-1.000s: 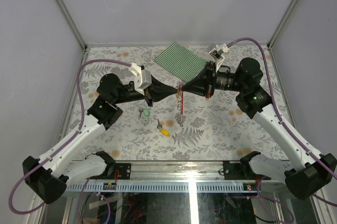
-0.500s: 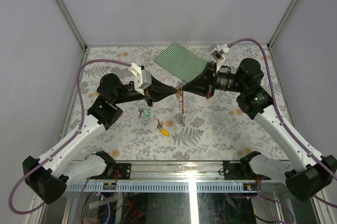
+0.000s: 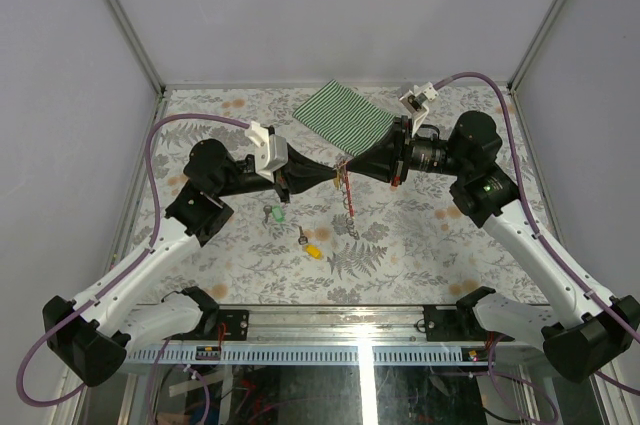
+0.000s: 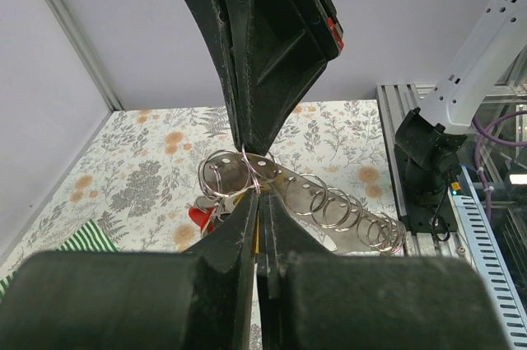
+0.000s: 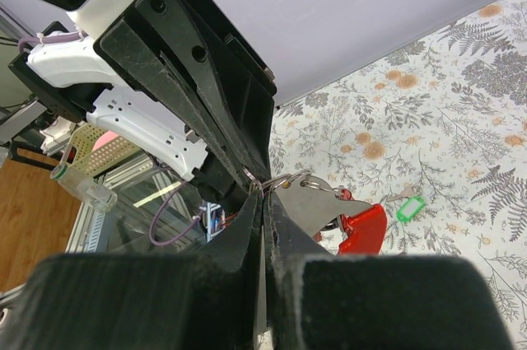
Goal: Put the keys on the keyring
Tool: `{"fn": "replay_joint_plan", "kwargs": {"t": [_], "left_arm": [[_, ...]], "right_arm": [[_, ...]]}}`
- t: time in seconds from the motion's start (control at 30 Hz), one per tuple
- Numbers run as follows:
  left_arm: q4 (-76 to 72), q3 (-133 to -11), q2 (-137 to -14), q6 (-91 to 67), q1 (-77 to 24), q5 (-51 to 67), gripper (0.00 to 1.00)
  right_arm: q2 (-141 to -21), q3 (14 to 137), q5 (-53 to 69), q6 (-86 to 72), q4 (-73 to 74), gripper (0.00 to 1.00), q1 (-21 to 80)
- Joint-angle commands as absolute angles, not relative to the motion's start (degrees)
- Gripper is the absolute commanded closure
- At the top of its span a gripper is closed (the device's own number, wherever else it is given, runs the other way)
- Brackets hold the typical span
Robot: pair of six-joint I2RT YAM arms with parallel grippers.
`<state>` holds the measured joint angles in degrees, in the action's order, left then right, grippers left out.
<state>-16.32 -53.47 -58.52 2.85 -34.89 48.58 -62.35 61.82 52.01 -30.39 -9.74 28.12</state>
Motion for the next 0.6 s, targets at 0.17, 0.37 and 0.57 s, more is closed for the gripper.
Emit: {"fn": "replay_joint_plan", "kwargs": {"t": [0.17,0.37,0.57], "left_arm": [[-15.37,-55.41,-58.53,4.8,-36.29,53.27,1.0],[-15.12,-55.65,-58.72,5.09,-36.62,53.17,1.0],[-14.71,-56.2,-59.13,5.44,-37.15,52.68,1.0]], "right_arm": [[-60.75,62.36,47.82,-32.5,-17.07,1.0,27.87],[-60.95,62.09,48.0,-33.67,-18.1,1.0,27.87],[-61.08,61.81,47.74,-34.22,-18.36,1.0,27.92]]}}
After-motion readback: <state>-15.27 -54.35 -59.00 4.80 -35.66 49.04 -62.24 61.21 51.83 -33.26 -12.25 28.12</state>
